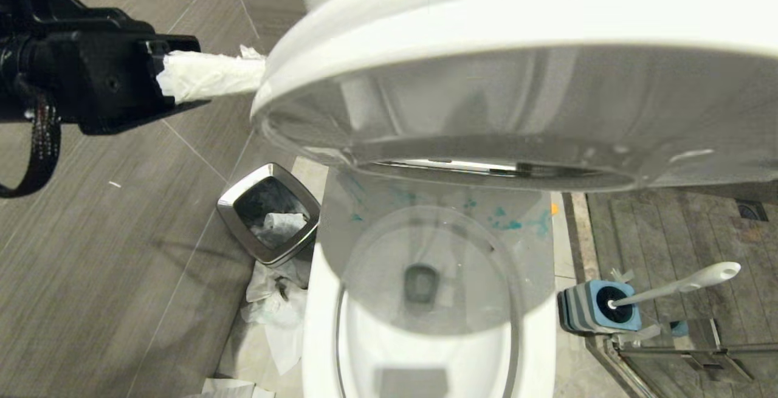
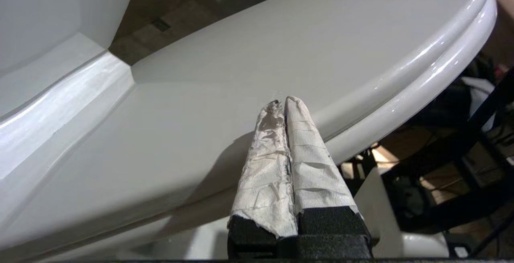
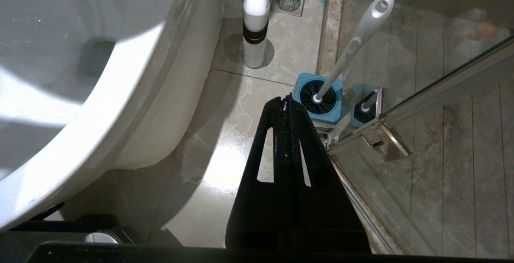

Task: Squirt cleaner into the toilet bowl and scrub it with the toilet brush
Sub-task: Close the toilet lid

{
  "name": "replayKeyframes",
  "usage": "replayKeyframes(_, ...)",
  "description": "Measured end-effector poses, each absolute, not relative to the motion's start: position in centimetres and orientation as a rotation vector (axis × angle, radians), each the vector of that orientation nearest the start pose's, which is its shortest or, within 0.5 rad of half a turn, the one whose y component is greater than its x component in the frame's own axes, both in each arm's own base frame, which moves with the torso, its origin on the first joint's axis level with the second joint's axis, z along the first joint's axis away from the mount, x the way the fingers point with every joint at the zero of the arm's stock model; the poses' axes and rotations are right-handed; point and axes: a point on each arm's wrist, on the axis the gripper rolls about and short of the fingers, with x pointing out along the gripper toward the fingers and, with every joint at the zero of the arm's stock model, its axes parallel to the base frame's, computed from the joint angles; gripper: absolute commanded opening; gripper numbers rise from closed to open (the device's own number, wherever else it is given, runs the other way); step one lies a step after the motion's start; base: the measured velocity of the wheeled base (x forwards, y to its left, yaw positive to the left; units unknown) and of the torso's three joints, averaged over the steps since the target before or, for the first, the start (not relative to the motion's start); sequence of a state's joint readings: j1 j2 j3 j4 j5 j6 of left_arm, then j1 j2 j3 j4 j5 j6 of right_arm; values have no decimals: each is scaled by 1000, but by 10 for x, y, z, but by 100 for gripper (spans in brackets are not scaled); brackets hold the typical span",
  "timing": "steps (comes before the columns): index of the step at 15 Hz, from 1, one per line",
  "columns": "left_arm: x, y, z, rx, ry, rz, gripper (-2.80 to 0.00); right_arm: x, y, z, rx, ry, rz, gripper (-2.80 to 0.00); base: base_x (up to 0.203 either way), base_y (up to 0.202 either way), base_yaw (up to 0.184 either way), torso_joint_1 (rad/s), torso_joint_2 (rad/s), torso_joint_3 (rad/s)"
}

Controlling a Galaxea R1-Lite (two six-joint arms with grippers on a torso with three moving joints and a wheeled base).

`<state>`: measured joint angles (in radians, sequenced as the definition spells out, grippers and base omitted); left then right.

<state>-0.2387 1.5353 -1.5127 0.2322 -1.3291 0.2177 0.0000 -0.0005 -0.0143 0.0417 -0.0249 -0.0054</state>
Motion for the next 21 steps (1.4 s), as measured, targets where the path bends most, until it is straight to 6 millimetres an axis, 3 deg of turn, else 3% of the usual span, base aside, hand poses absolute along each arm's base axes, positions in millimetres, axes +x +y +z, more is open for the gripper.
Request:
replayKeyframes(6, 208, -59, 314, 106, 169, -1563, -280, -24, -1, 75, -6, 27, -25, -280, 0, 0, 0, 2, 1, 146)
replayKeyframes(13, 196, -53, 313, 58, 233, -1550, -280, -24, -1, 75, -6, 27, -25, -280, 0, 0, 0, 2, 3, 192)
replayKeyframes(21, 167, -44, 312, -34, 363, -1526, -280, -24, -1, 75, -6, 27, -25, -280, 0, 0, 0, 0, 0, 24)
